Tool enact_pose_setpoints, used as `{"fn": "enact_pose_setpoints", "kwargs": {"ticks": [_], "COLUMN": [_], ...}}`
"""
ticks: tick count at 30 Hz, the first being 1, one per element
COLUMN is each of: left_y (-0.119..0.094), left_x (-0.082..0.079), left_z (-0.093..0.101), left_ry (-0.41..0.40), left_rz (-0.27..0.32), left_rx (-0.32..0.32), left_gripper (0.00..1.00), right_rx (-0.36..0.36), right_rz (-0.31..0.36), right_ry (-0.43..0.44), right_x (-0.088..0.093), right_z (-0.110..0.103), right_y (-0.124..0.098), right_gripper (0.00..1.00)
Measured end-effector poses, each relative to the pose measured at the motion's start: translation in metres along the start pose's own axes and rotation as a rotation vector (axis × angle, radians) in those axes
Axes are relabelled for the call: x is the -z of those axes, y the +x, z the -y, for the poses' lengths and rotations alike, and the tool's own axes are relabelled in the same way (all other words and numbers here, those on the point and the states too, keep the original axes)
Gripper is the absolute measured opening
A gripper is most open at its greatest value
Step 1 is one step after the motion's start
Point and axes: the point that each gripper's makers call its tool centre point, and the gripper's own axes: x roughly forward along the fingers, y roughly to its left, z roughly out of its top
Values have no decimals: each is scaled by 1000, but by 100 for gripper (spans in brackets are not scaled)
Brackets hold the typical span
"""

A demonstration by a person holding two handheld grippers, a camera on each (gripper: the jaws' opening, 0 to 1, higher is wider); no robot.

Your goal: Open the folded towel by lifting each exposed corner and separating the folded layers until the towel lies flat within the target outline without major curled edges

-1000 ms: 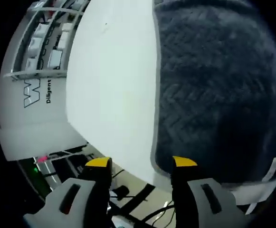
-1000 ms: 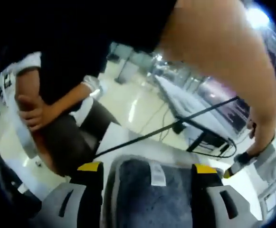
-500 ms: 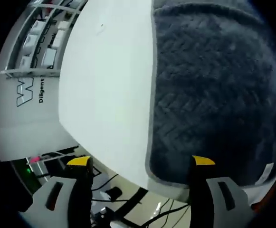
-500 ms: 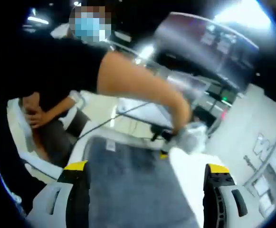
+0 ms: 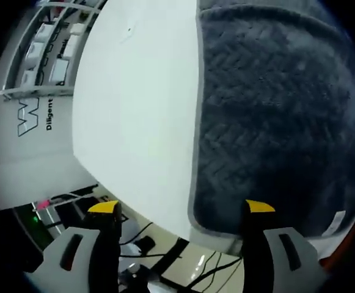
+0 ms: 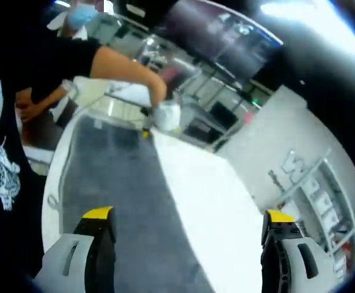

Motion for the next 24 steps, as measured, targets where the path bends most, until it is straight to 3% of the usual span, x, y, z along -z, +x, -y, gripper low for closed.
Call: {"fn": "enact_pose_setpoints", "kwargs": {"ticks": [4, 9, 14, 18, 22, 24], "left_y": [-2, -6, -9, -10, -8, -5], "left_x": [0, 2, 5, 10, 12, 13], "left_z": [1, 4, 12, 11, 9, 10], "left_ry": [5, 2, -1, 0, -15, -14], "left_rz": [-3, -9, -6, -14, -23, -34], "left_rx": [19, 55, 115, 126, 131, 130], "left_gripper": [79, 80, 81, 78, 76, 75], "right_rx": [-15, -88, -182, -260, -369, -397], "right_rz": [-47, -173, -263, -353, -503, -531], "right_ry": [19, -6, -8, -31, 8, 6], "right_x": [20, 60, 96, 131, 169, 179], "right_z": [32, 62, 75, 85, 90, 95], "right_y": [-16, -28, -30, -30, -34, -31], "right_gripper": [100, 100, 99, 90, 85, 80]}}
